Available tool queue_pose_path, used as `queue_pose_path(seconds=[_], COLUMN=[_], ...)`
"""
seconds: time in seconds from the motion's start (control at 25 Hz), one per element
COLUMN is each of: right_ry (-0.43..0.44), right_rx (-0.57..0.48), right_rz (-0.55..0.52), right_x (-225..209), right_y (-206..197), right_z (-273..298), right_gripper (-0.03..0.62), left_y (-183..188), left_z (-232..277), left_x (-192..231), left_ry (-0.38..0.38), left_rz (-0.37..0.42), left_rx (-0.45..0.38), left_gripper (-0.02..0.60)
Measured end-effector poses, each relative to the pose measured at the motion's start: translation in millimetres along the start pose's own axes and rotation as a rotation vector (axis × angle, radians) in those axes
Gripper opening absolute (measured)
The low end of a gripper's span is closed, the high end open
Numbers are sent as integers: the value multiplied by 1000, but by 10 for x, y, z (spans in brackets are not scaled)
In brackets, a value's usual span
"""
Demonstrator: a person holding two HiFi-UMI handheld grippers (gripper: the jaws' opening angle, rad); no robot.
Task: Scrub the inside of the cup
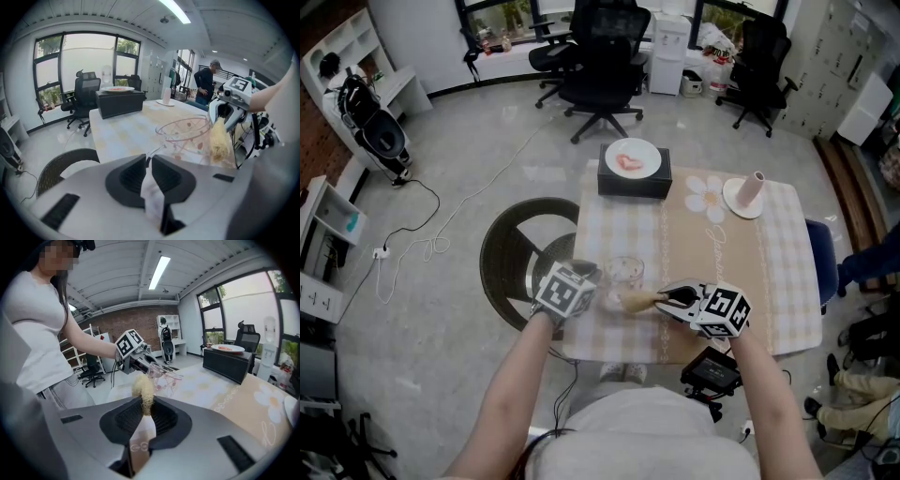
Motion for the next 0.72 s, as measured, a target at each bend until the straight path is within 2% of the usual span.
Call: queue_pose_path(seconds=[0.16, 0.36, 0.72], right_ry=[-3, -26, -207], right_rx=[100, 140, 265], right_rz=[-75, -60, 9], right_x=[56, 86, 66], right_y=[-87, -122, -169], right_z=[57, 4, -265], right_gripper=[52, 52, 54], left_y=[-24, -21, -73], left_z=[9, -25, -108], left_x=[4, -43, -137], left_ry=[4, -8, -33], left_rz=[0, -20, -110], left_rx=[4, 0, -1], left_gripper=[44, 44, 44])
Point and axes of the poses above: the fingertips, and each gripper's own axes: z forward along the fingers, x to its left, y out of its top, the point moved 7 cm from there along -z, backward along the fingers, and after that the axes turned 3 degrees about -y, right-handed, at the moved point
